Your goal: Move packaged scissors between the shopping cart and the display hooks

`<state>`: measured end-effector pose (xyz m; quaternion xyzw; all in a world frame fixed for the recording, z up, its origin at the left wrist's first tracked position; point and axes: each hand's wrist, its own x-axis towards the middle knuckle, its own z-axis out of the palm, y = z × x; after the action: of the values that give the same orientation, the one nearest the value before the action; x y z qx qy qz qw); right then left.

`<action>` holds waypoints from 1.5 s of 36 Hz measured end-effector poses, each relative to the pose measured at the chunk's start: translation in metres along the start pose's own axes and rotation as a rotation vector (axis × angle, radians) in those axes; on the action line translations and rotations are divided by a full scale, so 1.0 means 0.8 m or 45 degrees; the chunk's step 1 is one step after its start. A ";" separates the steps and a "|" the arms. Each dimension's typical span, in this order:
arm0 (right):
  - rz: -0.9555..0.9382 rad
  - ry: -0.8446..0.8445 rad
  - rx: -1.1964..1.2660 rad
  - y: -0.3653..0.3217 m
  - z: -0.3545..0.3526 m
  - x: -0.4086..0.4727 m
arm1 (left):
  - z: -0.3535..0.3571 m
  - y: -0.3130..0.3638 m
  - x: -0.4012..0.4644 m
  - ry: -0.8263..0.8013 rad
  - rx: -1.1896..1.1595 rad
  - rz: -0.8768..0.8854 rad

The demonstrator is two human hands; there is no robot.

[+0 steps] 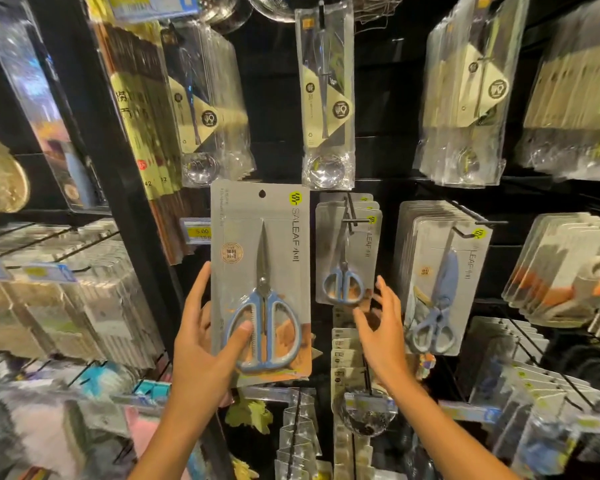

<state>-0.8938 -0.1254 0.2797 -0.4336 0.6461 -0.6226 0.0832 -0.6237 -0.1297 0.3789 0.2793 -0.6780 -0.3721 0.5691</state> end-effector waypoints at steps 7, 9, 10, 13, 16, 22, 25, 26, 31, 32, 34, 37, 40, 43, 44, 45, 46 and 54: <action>-0.168 -0.351 0.350 -0.082 -0.015 -0.041 | 0.007 -0.002 -0.021 0.015 0.017 -0.019; -0.194 -0.482 0.336 -0.102 -0.020 -0.048 | 0.011 -0.001 -0.029 0.014 0.015 -0.023; -0.207 -0.541 0.322 -0.110 -0.022 -0.052 | 0.013 -0.002 -0.032 0.013 0.011 -0.024; -0.238 -0.612 0.362 -0.121 -0.023 -0.060 | 0.015 -0.007 -0.040 0.021 -0.038 -0.039; -0.244 -0.567 0.380 -0.115 -0.022 -0.064 | 0.014 -0.013 -0.047 -0.002 -0.075 -0.058; -0.189 -0.559 0.343 -0.099 -0.030 -0.075 | 0.013 -0.022 -0.055 -0.135 -0.063 -0.112; -0.131 -0.539 0.325 -0.089 -0.039 -0.083 | 0.013 -0.029 -0.054 -0.222 -0.042 -0.154; -0.113 -0.517 0.308 -0.085 -0.043 -0.084 | 0.014 -0.031 -0.053 -0.250 -0.029 -0.162; -0.080 -0.416 0.219 -0.073 -0.067 -0.081 | 0.029 -0.047 -0.045 -0.413 -0.004 -0.212; -0.072 -0.407 0.211 -0.070 -0.071 -0.079 | 0.033 -0.049 -0.043 -0.439 0.000 -0.216; -0.051 -0.385 0.195 -0.067 -0.079 -0.077 | 0.040 -0.052 -0.038 -0.476 -0.018 -0.220; -0.030 -0.344 0.193 -0.065 -0.091 -0.077 | 0.053 -0.054 -0.031 -0.530 -0.046 -0.213; -0.023 -0.315 0.178 -0.062 -0.099 -0.072 | 0.064 -0.058 -0.022 -0.575 -0.054 -0.210; -0.028 -0.310 0.178 -0.062 -0.105 -0.069 | 0.072 -0.061 -0.012 -0.600 -0.055 -0.230; -0.039 -0.307 0.181 -0.062 -0.107 -0.068 | 0.074 -0.062 -0.009 -0.608 -0.054 -0.236; -0.046 -0.301 0.181 -0.063 -0.108 -0.067 | 0.076 -0.062 -0.007 -0.620 -0.053 -0.238; -0.050 -0.296 0.182 -0.063 -0.110 -0.066 | 0.078 -0.063 -0.005 -0.633 -0.052 -0.239; -0.041 -0.280 0.165 -0.054 -0.114 -0.061 | 0.085 -0.080 0.003 -0.689 -0.091 -0.245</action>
<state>-0.9035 -0.0192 0.3154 -0.5032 0.5845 -0.6130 0.1714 -0.6937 -0.1551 0.3225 0.2126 -0.7620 -0.5091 0.3390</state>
